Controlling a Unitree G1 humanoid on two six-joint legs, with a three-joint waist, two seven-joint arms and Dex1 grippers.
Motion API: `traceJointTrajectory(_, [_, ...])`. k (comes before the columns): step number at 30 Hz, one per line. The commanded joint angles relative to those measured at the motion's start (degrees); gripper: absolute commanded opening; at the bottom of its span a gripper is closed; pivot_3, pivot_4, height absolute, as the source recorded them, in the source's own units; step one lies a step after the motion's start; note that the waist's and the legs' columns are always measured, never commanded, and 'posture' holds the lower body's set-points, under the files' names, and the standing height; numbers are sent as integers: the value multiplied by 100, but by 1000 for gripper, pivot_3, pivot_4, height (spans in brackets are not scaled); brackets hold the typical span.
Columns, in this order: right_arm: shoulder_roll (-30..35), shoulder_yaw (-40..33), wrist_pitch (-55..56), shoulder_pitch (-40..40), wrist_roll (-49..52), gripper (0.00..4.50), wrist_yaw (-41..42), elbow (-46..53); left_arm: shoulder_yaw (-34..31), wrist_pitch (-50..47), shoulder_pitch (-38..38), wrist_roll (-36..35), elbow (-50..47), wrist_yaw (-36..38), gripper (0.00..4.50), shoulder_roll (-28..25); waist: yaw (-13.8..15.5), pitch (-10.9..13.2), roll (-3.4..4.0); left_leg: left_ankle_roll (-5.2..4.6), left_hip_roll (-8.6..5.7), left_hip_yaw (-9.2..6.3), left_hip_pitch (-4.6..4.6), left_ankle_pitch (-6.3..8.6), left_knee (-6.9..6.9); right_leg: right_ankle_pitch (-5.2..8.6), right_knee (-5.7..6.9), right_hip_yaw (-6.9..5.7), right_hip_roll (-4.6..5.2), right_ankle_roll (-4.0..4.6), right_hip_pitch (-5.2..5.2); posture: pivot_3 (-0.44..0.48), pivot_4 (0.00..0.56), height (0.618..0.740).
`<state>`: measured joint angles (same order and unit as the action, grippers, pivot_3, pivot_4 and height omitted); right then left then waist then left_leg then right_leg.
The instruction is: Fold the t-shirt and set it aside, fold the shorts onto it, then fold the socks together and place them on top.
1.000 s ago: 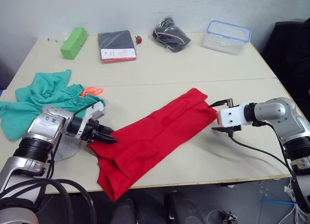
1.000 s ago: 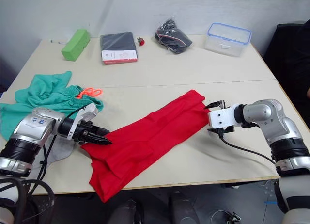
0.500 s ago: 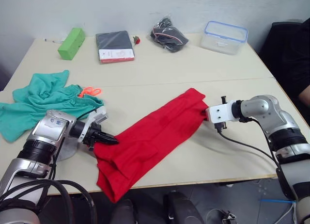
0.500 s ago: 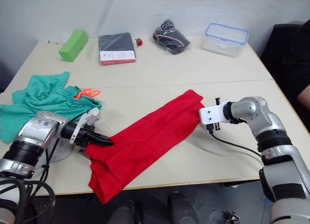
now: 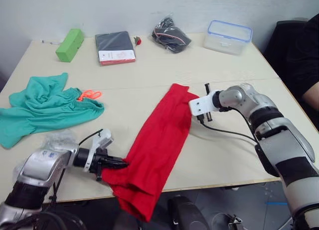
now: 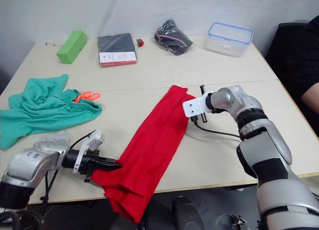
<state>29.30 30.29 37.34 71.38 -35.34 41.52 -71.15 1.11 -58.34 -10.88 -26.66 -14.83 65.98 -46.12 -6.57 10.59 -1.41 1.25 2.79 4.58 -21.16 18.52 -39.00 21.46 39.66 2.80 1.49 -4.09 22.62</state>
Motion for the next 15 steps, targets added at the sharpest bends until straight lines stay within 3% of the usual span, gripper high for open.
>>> traceJointTrajectory(1, [-113,140,38,264,-250,32,-545,-232,-109,-290,334,-282,-601,-551,0,270,11,0,0,0,-1,0,0,0,-1,0,1,0,0,0,0,0,150,740])
traceJointTrajectory(4, [-234,209,84,352,-357,32,-706,-350,-213,-379,547,-349,-896,-1048,0,539,25,0,0,0,-4,-2,-2,0,-3,0,-2,0,1,0,-3,0,150,740])
traceJointTrajectory(9, [-157,99,410,315,-221,32,-453,-371,-450,-226,618,-393,-914,-1257,0,424,21,0,0,0,-6,-3,-1,0,-3,0,-5,-2,2,0,-5,0,150,740])
traceJointTrajectory(10, [-113,55,456,303,-168,227,-364,-360,-530,-227,589,-439,-880,-1262,0,382,18,0,0,0,-5,-3,-1,0,-2,0,-5,-3,1,0,-5,0,150,740])
traceJointTrajectory(15, [397,-174,1121,91,157,1718,3,-103,-887,-257,344,-759,-570,-921,1303,-87,29,1,1,1,-4,-6,-3,0,-1,0,-8,-6,-1,0,-5,0,150,740])
